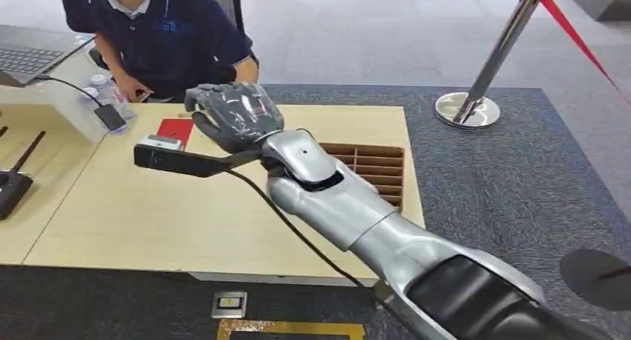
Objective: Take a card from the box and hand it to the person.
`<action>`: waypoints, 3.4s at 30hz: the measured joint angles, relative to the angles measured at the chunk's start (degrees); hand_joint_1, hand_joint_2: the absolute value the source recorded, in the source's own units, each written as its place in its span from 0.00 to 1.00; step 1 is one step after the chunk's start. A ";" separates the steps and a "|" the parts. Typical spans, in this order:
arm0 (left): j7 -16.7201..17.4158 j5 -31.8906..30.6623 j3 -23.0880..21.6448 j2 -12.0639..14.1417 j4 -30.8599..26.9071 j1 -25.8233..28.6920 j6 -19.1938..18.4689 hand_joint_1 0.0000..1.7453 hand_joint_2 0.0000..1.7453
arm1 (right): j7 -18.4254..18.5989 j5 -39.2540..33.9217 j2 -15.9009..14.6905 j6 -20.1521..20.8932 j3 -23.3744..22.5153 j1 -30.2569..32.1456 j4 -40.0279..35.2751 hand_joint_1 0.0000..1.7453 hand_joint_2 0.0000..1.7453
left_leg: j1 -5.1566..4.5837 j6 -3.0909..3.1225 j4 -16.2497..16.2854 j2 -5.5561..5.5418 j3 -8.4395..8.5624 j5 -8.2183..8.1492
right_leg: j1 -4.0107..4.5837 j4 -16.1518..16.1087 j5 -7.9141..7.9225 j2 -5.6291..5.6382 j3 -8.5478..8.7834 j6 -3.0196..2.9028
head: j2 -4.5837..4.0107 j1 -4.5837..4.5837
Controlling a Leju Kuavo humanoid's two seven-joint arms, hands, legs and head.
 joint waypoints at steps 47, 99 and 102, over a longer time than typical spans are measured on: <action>-1.22 -3.17 -0.42 0.15 0.00 0.30 -1.92 0.00 0.00 | 0.68 9.83 -1.27 -0.94 -4.03 1.22 4.04 0.00 0.00 | 0.00 0.00 0.01 0.00 0.02 0.00 | -0.01 -0.01 0.01 0.00 0.00 0.00 | 0.00 -0.02; -0.96 7.50 5.42 -1.88 0.00 0.29 5.22 0.00 0.00 | -27.63 -49.12 -7.32 1.36 -49.18 60.95 -62.64 0.00 0.00 | -0.02 0.05 0.00 -0.02 -0.03 -0.08 | -0.02 -0.13 -0.01 0.00 0.01 0.02 | 0.00 0.00; -1.18 7.65 5.73 -2.01 0.00 0.26 5.27 0.00 0.00 | -26.86 -50.67 -6.95 0.63 -53.86 60.10 -58.53 0.00 0.00 | -0.02 0.06 0.00 -0.01 -0.02 -0.08 | -0.02 -0.13 0.00 0.00 0.00 0.02 | 0.00 0.00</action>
